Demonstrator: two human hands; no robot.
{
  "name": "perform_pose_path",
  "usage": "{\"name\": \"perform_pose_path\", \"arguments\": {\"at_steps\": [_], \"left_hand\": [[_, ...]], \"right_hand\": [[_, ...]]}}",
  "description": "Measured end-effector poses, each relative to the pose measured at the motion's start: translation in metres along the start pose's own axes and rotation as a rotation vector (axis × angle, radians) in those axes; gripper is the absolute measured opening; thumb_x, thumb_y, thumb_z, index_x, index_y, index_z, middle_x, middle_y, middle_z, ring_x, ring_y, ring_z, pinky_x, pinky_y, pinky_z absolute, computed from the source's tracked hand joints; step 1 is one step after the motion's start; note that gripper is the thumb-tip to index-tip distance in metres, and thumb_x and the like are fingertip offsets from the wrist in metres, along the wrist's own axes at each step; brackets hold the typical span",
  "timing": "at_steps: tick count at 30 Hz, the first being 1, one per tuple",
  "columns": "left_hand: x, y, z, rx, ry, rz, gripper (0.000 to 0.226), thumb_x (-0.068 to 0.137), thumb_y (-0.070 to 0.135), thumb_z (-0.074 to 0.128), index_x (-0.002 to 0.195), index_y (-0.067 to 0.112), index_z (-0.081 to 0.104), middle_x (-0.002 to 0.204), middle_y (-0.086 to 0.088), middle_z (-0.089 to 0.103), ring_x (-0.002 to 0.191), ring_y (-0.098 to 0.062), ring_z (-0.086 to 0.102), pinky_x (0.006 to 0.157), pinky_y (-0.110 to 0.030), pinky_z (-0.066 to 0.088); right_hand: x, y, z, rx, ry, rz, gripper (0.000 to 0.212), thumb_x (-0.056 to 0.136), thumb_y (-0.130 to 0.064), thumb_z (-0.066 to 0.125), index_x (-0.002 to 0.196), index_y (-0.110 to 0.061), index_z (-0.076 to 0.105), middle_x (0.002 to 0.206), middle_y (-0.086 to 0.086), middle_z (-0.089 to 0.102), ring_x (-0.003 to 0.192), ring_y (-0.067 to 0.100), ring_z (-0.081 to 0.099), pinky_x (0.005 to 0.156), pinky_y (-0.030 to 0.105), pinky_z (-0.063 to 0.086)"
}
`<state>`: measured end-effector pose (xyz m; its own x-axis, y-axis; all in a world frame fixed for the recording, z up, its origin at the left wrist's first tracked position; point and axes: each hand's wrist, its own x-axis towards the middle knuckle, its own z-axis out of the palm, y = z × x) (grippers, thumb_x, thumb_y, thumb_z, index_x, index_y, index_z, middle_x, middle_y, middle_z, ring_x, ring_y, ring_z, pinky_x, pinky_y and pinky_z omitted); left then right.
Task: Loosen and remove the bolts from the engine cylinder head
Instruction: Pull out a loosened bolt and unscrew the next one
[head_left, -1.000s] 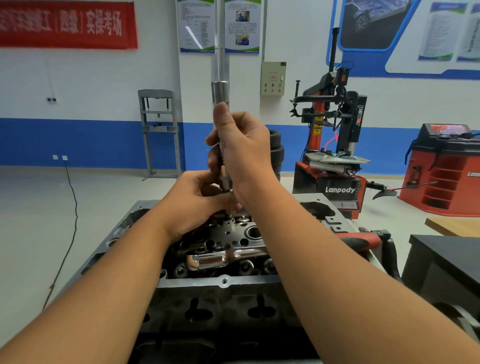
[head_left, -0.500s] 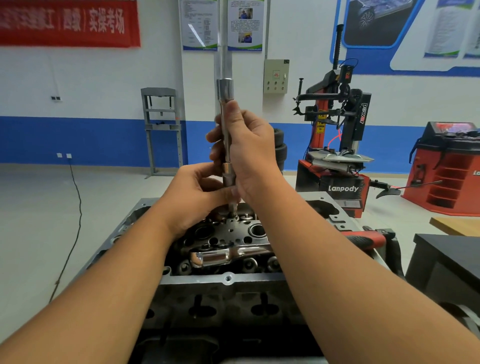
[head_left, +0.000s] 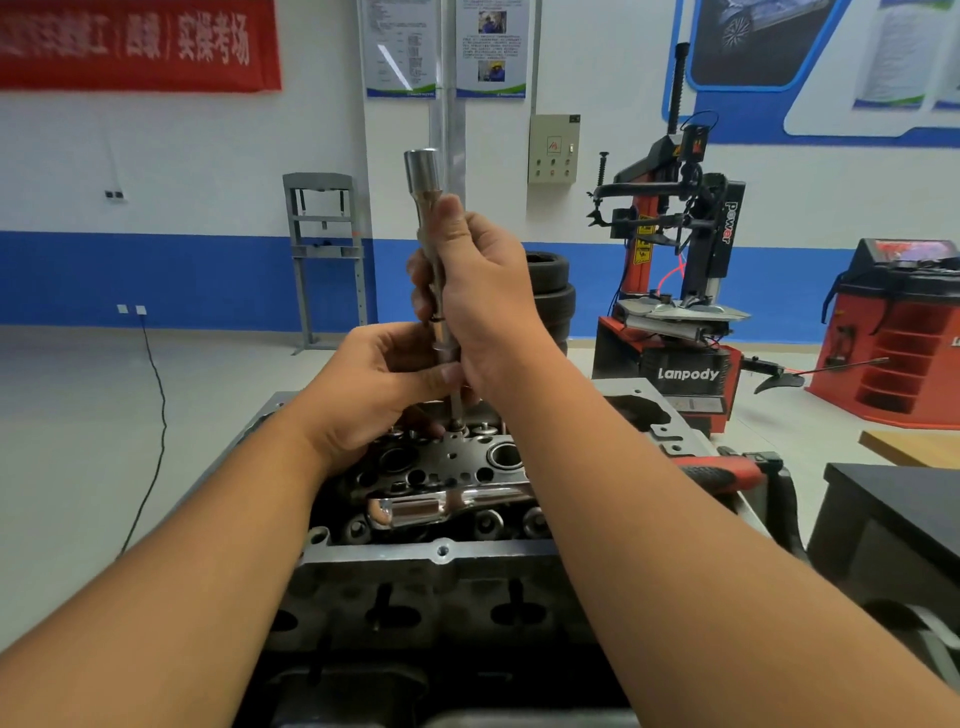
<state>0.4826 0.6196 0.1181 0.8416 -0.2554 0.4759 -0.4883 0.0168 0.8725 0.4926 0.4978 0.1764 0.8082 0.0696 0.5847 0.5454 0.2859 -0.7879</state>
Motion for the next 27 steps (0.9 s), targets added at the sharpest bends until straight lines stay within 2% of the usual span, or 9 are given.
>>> {"name": "perform_pose_path", "arguments": {"at_steps": [3, 6, 8, 12, 16, 19, 21, 25, 27], "left_hand": [[-0.0005, -0.0010, 0.0004, 0.058, 0.029, 0.010, 0.028, 0.079, 0.021, 0.080, 0.106, 0.015, 0.075, 0.098, -0.011, 0.080, 0.081, -0.022, 0.077, 0.060, -0.029, 0.061], [0.0003, -0.0004, 0.0027, 0.101, 0.079, 0.008, 0.034, 0.075, 0.021, 0.085, 0.106, 0.013, 0.074, 0.094, -0.012, 0.080, 0.075, -0.021, 0.077, 0.058, -0.024, 0.058], [0.0009, -0.0006, 0.0022, 0.095, 0.085, 0.000, 0.036, 0.074, 0.019, 0.086, 0.106, 0.011, 0.073, 0.093, -0.013, 0.080, 0.074, -0.022, 0.076, 0.058, -0.026, 0.058], [0.0001, 0.0013, -0.0017, 0.030, -0.001, -0.051, 0.038, 0.079, 0.022, 0.081, 0.115, 0.012, 0.073, 0.103, -0.014, 0.080, 0.086, -0.028, 0.077, 0.066, -0.034, 0.063], [-0.0006, 0.0014, -0.0002, 0.059, 0.005, -0.046, 0.034, 0.083, 0.021, 0.075, 0.116, 0.015, 0.071, 0.102, -0.010, 0.080, 0.087, -0.024, 0.078, 0.063, -0.029, 0.061], [0.0000, 0.0006, 0.0010, 0.098, 0.084, -0.023, 0.037, 0.074, 0.022, 0.085, 0.108, 0.013, 0.073, 0.095, -0.012, 0.080, 0.078, -0.021, 0.078, 0.058, -0.023, 0.058], [0.0006, 0.0003, 0.0001, 0.091, 0.109, -0.024, 0.035, 0.070, 0.023, 0.088, 0.102, 0.015, 0.076, 0.093, -0.012, 0.080, 0.074, -0.019, 0.077, 0.057, -0.022, 0.057], [0.0009, -0.0011, -0.0007, 0.043, -0.017, -0.066, 0.033, 0.080, 0.018, 0.079, 0.113, 0.015, 0.075, 0.101, -0.009, 0.080, 0.083, -0.017, 0.077, 0.063, -0.024, 0.058], [0.0011, -0.0016, -0.0004, 0.056, -0.025, -0.056, 0.034, 0.081, 0.015, 0.077, 0.115, 0.012, 0.073, 0.102, -0.009, 0.080, 0.088, -0.019, 0.078, 0.066, -0.024, 0.059]], "right_hand": [[-0.0010, -0.0007, -0.0006, 0.015, -0.009, 0.021, 0.038, 0.111, -0.036, 0.045, 0.095, -0.005, 0.058, 0.065, 0.007, 0.059, 0.052, 0.019, 0.048, 0.051, 0.030, 0.043], [-0.0036, -0.0017, -0.0037, 0.051, -0.014, -0.013, 0.023, 0.102, -0.032, 0.066, 0.094, -0.013, 0.056, 0.065, 0.005, 0.063, 0.051, 0.016, 0.051, 0.049, 0.028, 0.045], [-0.0050, -0.0001, -0.0039, 0.049, -0.007, -0.035, 0.023, 0.095, -0.024, 0.075, 0.095, -0.014, 0.055, 0.066, 0.003, 0.063, 0.050, 0.013, 0.052, 0.047, 0.026, 0.046], [-0.0030, -0.0015, -0.0033, 0.032, 0.041, -0.035, 0.022, 0.102, -0.028, 0.066, 0.088, -0.012, 0.059, 0.066, 0.003, 0.067, 0.049, 0.014, 0.052, 0.048, 0.023, 0.046], [-0.0023, -0.0022, -0.0039, 0.033, 0.039, -0.012, 0.033, 0.109, -0.035, 0.052, 0.092, -0.010, 0.065, 0.071, 0.005, 0.069, 0.049, 0.018, 0.053, 0.049, 0.025, 0.046], [-0.0034, -0.0014, -0.0035, 0.059, 0.041, -0.022, 0.024, 0.103, -0.034, 0.064, 0.093, -0.012, 0.059, 0.071, 0.007, 0.068, 0.048, 0.019, 0.052, 0.048, 0.027, 0.048], [-0.0033, -0.0003, -0.0034, 0.050, 0.049, -0.031, 0.027, 0.100, -0.033, 0.069, 0.089, -0.013, 0.054, 0.073, 0.009, 0.068, 0.049, 0.020, 0.054, 0.049, 0.028, 0.051], [-0.0016, -0.0001, -0.0020, 0.028, 0.056, -0.022, 0.027, 0.104, -0.034, 0.063, 0.091, -0.012, 0.053, 0.068, 0.005, 0.063, 0.049, 0.018, 0.049, 0.046, 0.026, 0.046], [-0.0010, -0.0010, -0.0007, 0.021, 0.043, -0.008, 0.028, 0.106, -0.035, 0.057, 0.094, -0.011, 0.052, 0.063, 0.002, 0.060, 0.048, 0.016, 0.047, 0.044, 0.025, 0.043]]}}
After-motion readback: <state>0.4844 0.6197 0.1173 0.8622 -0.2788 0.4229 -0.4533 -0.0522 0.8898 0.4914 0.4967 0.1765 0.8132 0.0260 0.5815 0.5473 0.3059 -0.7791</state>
